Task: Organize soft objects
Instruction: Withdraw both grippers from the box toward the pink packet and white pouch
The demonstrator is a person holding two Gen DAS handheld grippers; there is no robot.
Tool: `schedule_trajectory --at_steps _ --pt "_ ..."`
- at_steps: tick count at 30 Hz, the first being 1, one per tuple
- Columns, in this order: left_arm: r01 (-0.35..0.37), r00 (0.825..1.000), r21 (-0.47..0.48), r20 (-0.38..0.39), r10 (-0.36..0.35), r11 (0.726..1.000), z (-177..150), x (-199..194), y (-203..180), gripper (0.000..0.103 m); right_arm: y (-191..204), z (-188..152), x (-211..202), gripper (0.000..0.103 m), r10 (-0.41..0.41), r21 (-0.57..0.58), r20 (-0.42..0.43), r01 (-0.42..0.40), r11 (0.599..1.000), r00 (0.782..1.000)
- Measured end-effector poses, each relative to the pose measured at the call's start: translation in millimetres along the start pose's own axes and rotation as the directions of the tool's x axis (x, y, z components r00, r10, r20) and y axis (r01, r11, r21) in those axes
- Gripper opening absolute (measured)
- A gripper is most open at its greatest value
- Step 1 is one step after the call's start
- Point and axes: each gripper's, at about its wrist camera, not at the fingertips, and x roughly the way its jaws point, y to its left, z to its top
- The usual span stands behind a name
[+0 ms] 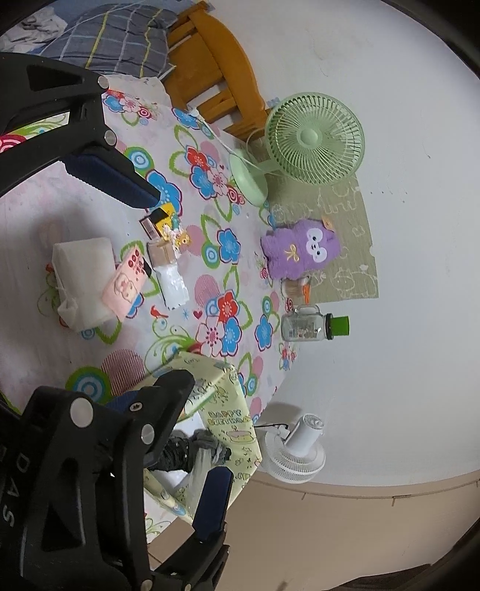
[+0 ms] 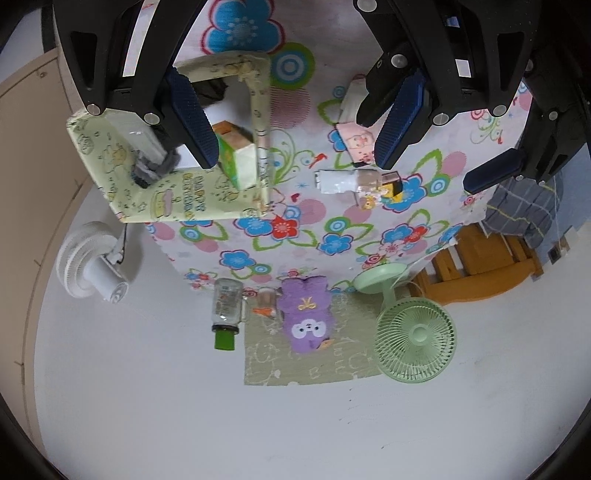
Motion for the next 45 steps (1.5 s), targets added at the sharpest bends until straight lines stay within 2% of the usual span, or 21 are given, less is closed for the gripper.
schedule_trajectory --at_steps 7,24,31,33,45 --pt "-0.012 1.0 -0.02 -0.011 0.012 1.0 -8 8 16 0.1 16 -2 12 0.088 0.017 -0.036 0.001 -0.017 0.999 1.0" --pt "-0.026 0.995 -0.093 -0.094 0.017 0.995 -28 36 46 0.1 41 -10 45 0.088 0.047 -0.101 -0.02 -0.049 0.994 0.999" --pt "-0.026 0.991 -0.116 -0.133 0.011 0.993 -36 51 54 0.1 50 -15 60 0.086 0.065 -0.115 -0.046 -0.069 0.991 0.997" --pt "-0.032 0.989 -0.12 -0.147 0.014 0.992 -39 55 56 0.1 55 -16 66 0.083 0.071 -0.128 -0.064 -0.079 0.989 0.995" --pt "-0.019 0.977 -0.127 -0.212 -0.008 0.992 -55 79 60 0.1 63 -27 104 0.08 0.09 -0.127 -0.153 -0.109 0.986 0.984"
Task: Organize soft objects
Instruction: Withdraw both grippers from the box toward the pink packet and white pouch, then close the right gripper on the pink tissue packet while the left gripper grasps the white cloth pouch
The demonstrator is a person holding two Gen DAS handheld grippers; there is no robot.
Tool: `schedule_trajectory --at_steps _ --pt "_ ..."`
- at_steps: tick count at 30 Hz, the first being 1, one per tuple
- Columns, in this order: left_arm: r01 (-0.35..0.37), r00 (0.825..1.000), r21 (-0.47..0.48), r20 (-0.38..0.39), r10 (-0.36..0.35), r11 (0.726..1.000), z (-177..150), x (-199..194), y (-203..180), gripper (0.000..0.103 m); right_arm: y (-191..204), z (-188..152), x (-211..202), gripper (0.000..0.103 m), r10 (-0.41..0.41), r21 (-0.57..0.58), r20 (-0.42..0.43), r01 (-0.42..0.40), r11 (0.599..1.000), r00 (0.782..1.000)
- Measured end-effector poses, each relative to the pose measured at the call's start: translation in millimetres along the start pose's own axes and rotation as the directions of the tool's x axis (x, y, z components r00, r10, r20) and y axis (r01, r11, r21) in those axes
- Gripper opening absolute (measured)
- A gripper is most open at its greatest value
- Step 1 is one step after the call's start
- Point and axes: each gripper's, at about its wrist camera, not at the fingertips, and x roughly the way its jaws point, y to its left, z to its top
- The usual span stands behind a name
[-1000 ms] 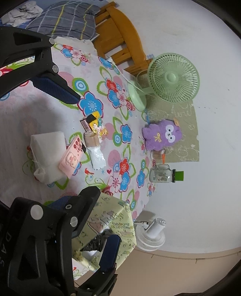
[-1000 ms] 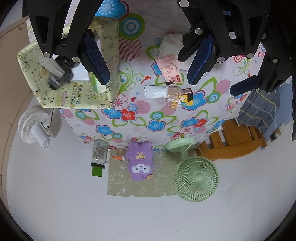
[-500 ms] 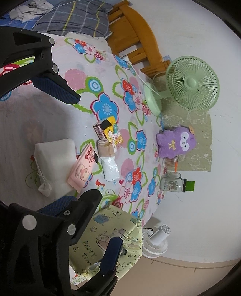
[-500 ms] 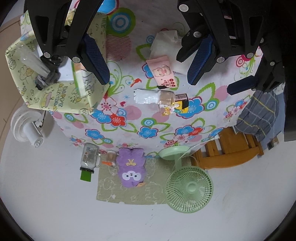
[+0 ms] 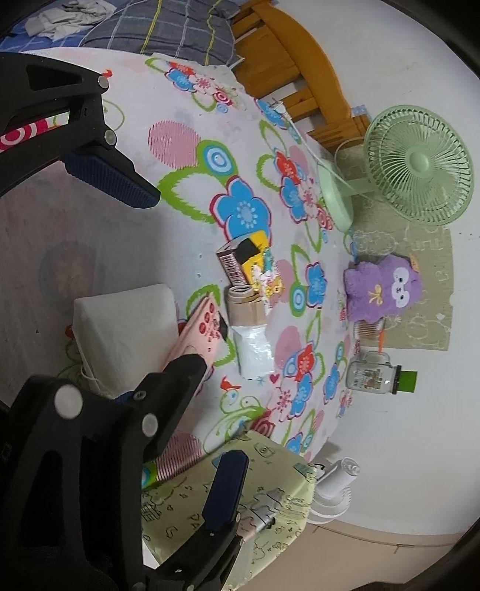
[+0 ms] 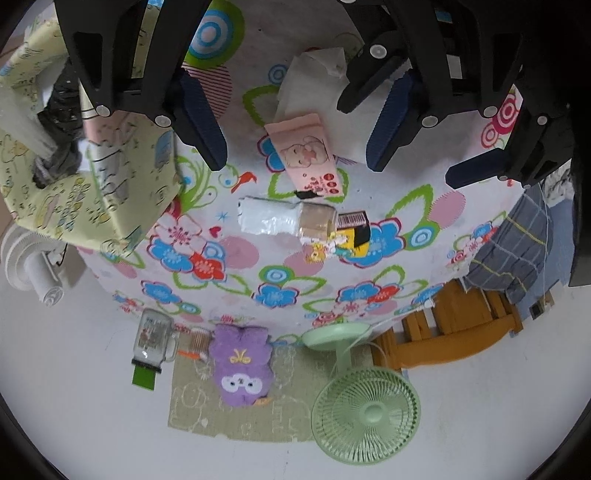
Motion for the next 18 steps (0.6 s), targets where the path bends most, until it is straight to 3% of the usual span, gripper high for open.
schedule_trajectory --at_steps 18 --pt "0.022 0.998 0.004 -0.058 -0.022 1.0 -6 26 -12 0.1 -12 -9 39 0.069 0.013 0.043 -0.099 -0.009 0.999 0.995"
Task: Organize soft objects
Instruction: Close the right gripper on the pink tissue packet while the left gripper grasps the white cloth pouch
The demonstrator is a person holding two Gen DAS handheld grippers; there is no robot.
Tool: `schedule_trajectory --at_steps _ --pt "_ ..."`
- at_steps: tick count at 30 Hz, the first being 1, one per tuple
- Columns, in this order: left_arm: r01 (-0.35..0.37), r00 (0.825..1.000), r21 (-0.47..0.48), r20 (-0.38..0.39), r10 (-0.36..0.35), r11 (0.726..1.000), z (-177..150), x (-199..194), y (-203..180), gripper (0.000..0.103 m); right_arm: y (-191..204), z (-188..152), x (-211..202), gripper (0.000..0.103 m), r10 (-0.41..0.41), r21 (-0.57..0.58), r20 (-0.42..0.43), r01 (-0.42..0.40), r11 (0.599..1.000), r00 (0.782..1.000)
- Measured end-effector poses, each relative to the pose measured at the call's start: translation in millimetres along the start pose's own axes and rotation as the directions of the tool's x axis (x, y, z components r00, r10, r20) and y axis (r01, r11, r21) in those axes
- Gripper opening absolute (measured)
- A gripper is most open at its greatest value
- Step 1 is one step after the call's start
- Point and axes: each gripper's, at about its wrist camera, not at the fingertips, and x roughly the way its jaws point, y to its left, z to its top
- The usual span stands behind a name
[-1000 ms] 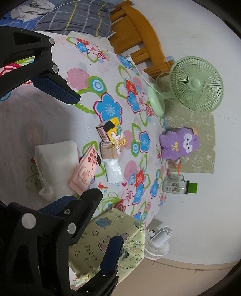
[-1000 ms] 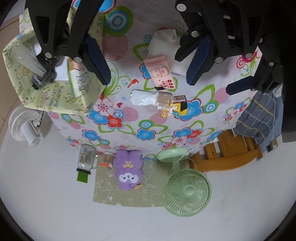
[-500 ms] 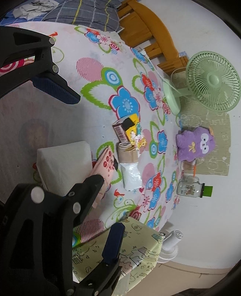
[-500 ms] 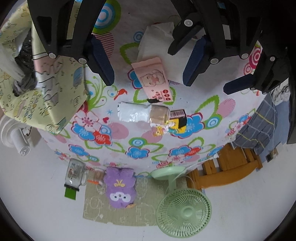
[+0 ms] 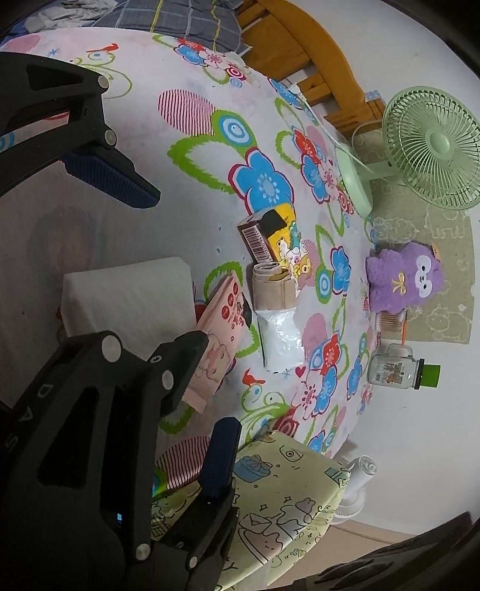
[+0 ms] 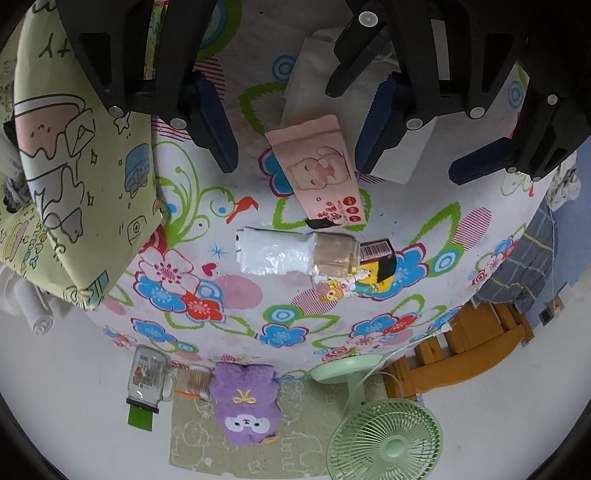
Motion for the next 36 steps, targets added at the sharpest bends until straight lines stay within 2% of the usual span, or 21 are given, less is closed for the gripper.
schedule_trajectory --at_steps 3,4,5,7,9,11,14,19,26,36 --pt "0.005 1.0 -0.009 -0.001 -0.005 1.0 0 2 -1 0.1 -3 -1 2 0.069 0.001 0.01 -0.007 -0.001 1.0 1.0" --pt "0.014 1.0 -0.011 0.0 -0.014 1.0 0 2 -1 0.094 -3 -1 2 0.069 0.002 0.01 -0.01 -0.002 1.0 1.0" --pt "0.04 0.999 -0.012 0.0 -0.04 0.999 -1 2 -2 0.082 -4 0 3 0.069 0.003 0.011 -0.012 -0.003 1.0 1.0" --pt "0.093 0.996 -0.024 -0.009 -0.093 0.995 -1 2 -2 0.07 -4 -1 3 0.069 0.003 0.011 -0.014 -0.003 1.0 1.0" --pt "0.082 0.997 -0.006 0.0 -0.082 0.997 -1 1 -4 0.064 -4 -1 4 0.069 0.005 0.012 -0.017 -0.004 1.0 1.0" --pt "0.062 0.998 0.009 0.007 -0.063 0.998 -1 -2 -6 0.048 -4 0 3 0.069 0.01 0.017 -0.015 -0.01 1.0 1.0" --pt "0.062 0.998 0.007 0.006 -0.062 0.998 0 -3 -2 0.037 -3 1 3 0.069 0.018 0.025 -0.012 -0.017 1.0 1.0" --pt "0.052 0.999 0.003 0.007 -0.052 0.999 0 -5 8 0.032 3 3 5 0.069 0.037 0.021 -0.011 -0.037 0.999 0.999" --pt "-0.035 0.999 -0.009 0.019 0.035 0.999 1 -4 28 0.032 11 10 10 0.069 0.031 0.015 -0.012 -0.031 0.999 0.999" --pt "-0.045 0.999 -0.014 0.022 0.045 0.999 2 0 36 0.033 13 16 28 0.068 0.024 0.035 -0.031 -0.023 0.999 0.999"
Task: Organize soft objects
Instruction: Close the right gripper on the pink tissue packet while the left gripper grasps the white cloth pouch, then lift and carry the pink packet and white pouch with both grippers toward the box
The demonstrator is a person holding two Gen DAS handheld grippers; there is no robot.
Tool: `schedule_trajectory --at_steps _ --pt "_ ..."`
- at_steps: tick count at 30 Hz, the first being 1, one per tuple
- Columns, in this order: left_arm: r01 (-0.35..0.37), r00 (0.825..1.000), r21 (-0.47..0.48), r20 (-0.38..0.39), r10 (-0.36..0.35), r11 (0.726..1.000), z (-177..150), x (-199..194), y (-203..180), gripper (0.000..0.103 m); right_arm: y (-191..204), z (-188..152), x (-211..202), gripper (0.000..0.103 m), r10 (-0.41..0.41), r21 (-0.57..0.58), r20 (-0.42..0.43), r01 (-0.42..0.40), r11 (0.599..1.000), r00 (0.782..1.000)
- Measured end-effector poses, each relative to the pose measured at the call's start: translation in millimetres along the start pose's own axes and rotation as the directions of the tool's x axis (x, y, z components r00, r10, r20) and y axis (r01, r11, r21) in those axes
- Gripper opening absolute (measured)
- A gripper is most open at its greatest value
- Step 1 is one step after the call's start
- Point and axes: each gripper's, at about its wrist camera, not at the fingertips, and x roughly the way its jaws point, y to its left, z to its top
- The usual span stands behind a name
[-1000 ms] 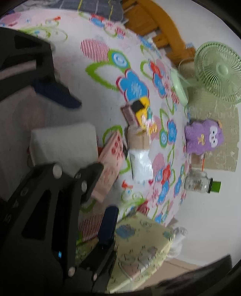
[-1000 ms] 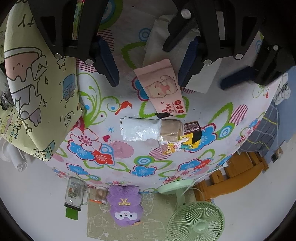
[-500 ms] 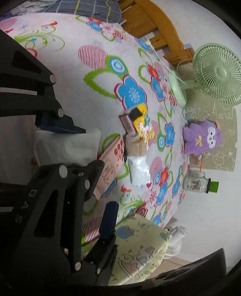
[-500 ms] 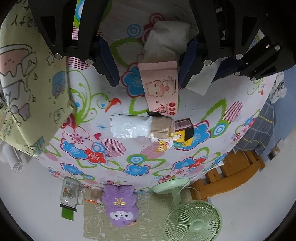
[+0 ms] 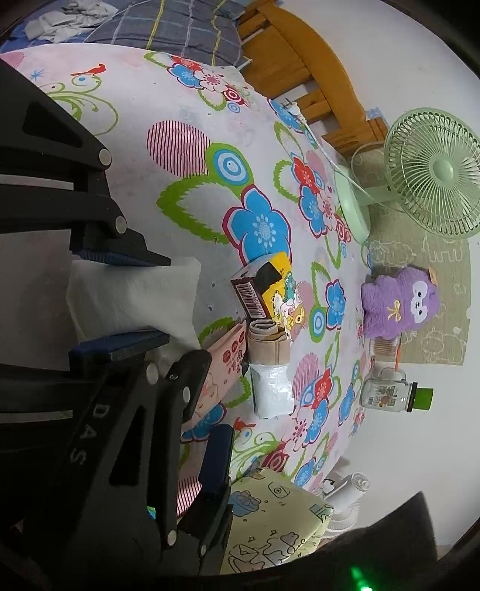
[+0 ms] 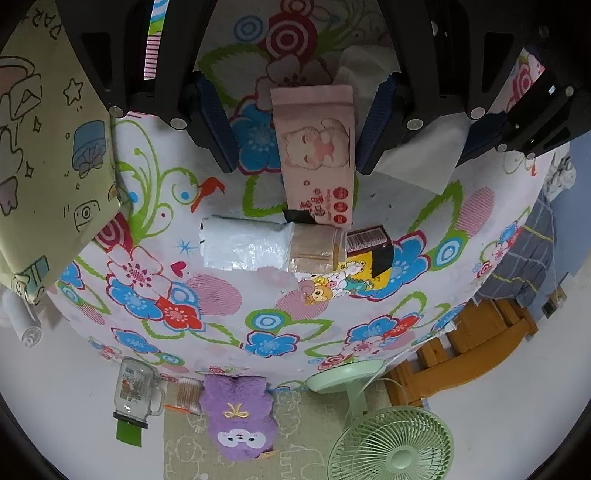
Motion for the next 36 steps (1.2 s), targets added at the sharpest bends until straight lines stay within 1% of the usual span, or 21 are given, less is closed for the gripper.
schedule_trajectory --at_steps 2,3,5,6,11,15,25,28,31,36 --pt "0.005 1.0 -0.003 -0.004 -0.005 1.0 1 1 1 0.033 0 1 3 0.059 0.02 0.006 -0.01 -0.02 1.0 1.0" --pt "-0.001 1.0 0.005 -0.004 0.001 1.0 1 1 -1 0.033 1 1 2 0.057 0.01 -0.001 -0.004 -0.011 1.0 1.0" --pt "-0.015 1.0 0.02 -0.001 0.015 1.0 1 1 -4 0.033 5 1 3 0.044 0.023 -0.022 -0.005 -0.023 0.999 1.0" --pt "-0.018 1.0 0.021 -0.002 0.018 1.0 1 1 -4 0.033 7 1 3 0.043 0.03 -0.026 -0.006 -0.03 0.999 1.0" --pt "-0.021 1.0 0.023 -0.002 0.021 1.0 1 0 -4 0.033 7 0 2 0.042 0.029 -0.017 -0.001 -0.029 0.999 1.0" --pt "-0.018 1.0 0.023 -0.001 0.018 1.0 1 -1 -4 0.033 8 -1 -2 0.041 0.012 -0.024 0.012 -0.012 1.0 1.0" --pt "0.003 1.0 0.043 0.011 -0.003 0.999 -2 -14 -18 0.033 0 -8 -20 0.041 -0.012 -0.015 0.029 0.013 1.0 0.999" --pt "-0.016 1.0 0.038 0.013 0.015 0.999 -3 -17 -20 0.033 -2 -11 -27 0.041 -0.011 -0.014 0.035 0.011 1.0 0.999" --pt "-0.009 1.0 0.021 0.014 0.009 1.0 -3 -21 -19 0.032 -3 -14 -34 0.041 -0.018 -0.013 0.045 0.019 1.0 0.999" --pt "-0.017 0.999 0.025 0.03 0.017 1.0 -4 -30 -22 0.032 -3 -17 -46 0.041 -0.021 -0.016 0.067 0.022 1.0 0.998"
